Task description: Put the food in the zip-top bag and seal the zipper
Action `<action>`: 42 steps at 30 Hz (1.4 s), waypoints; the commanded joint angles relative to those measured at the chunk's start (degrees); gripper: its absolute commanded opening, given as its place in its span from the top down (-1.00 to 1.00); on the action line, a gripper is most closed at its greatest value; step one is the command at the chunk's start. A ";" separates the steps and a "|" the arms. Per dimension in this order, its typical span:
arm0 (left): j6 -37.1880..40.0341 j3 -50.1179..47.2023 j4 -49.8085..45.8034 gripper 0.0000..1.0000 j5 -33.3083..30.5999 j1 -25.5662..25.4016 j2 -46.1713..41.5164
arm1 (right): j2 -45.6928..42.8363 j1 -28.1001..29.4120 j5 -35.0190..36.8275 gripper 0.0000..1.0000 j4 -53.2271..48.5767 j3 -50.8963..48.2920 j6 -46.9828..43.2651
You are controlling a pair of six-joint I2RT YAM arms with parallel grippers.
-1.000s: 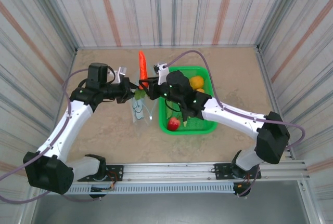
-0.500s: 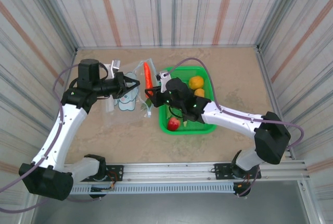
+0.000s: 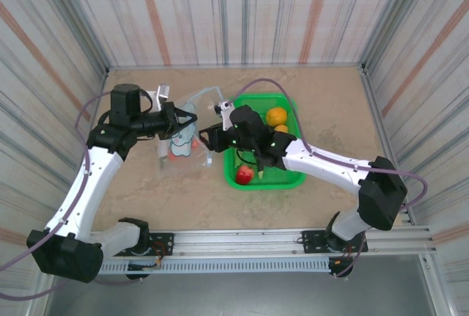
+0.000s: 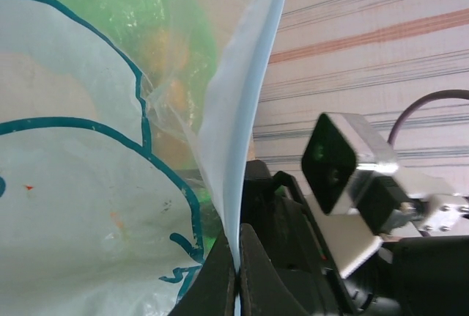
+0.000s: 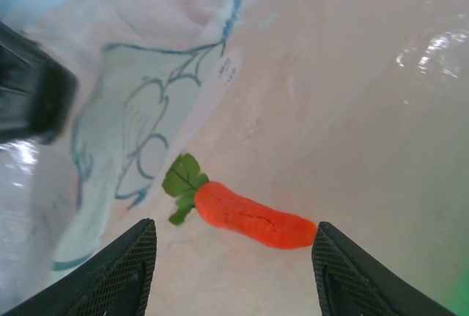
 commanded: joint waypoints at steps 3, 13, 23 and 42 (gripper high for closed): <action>3.62 -0.50 -2.32 1.00 -1.02 0.65 -1.63 | -2.53 -1.57 -0.11 -0.17 -13.76 9.01 -4.57; 2.75 -4.19 -4.80 1.00 -3.08 3.73 -1.73 | -10.92 -3.04 3.49 -0.07 -20.89 13.26 -4.33; 6.04 1.80 -10.77 1.00 -3.66 3.73 -1.47 | -15.47 -12.65 2.34 -0.02 -34.16 7.61 3.01; 15.72 4.52 -21.21 1.00 -6.32 2.62 2.60 | 18.87 -14.06 -4.61 -0.09 -36.23 11.43 4.98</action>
